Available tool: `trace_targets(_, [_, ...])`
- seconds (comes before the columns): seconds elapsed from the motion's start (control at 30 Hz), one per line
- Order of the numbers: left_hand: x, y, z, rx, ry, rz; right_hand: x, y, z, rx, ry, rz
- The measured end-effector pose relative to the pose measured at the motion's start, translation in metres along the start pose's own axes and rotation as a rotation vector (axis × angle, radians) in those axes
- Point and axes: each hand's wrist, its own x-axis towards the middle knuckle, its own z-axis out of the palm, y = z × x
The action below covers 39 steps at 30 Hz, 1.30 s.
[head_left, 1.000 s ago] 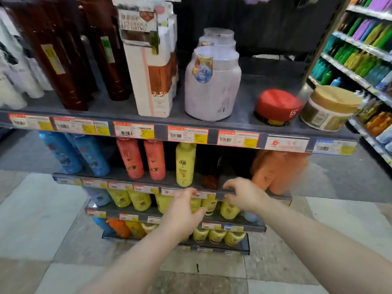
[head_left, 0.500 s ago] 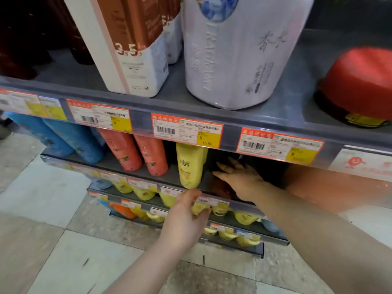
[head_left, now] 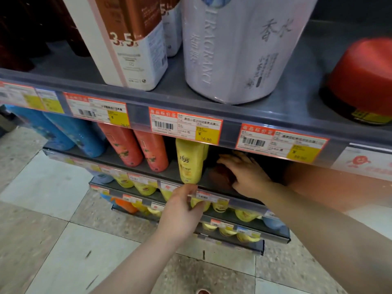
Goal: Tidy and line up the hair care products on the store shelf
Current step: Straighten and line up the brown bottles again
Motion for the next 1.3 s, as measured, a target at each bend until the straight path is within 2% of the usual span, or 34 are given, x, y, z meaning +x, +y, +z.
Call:
trace_targets(0.1, [-0.005,0.003,-0.002,-0.011,0.0,0.005,-0.017,-0.007,-0.013,0.335,0.187,0.06])
trace_targets(0.2, [-0.013,0.01,-0.007,-0.025,-0.014,0.001,-0.043,-0.023,-0.031,0.633,0.351,0.197])
trace_targets(0.27, [-0.019,0.015,-0.013,-0.033,-0.037,-0.002,-0.063,-0.037,-0.043,0.87,0.372,0.269])
trace_targets(0.47, [-0.051,0.027,-0.036,-0.021,-0.188,0.032,-0.118,-0.088,-0.072,1.323,0.336,0.243])
trace_targets(0.53, [-0.068,0.028,-0.048,-0.188,-0.331,0.012,-0.13,-0.108,-0.079,1.43,0.302,0.264])
trace_targets(0.6, [-0.089,0.028,-0.063,-0.427,-0.465,-0.01,-0.138,-0.127,-0.086,1.48,0.262,0.267])
trace_targets(0.63, [-0.1,0.028,-0.072,-0.496,-0.481,-0.019,-0.142,-0.137,-0.092,1.497,0.244,0.262])
trace_targets(0.87, [-0.174,0.017,-0.14,-0.641,-0.339,0.002,-0.164,-0.223,-0.124,1.555,0.195,0.16])
trace_targets(1.03, [-0.221,0.011,-0.202,-1.052,-0.378,-0.031,-0.169,-0.298,-0.149,1.623,0.086,-0.034])
trace_targets(1.13, [-0.241,0.008,-0.239,-1.187,-0.476,-0.032,-0.166,-0.342,-0.164,1.656,0.051,-0.078])
trace_targets(1.3, [-0.267,-0.008,-0.288,-1.391,-0.775,0.155,-0.172,-0.416,-0.186,1.645,-0.043,-0.141])
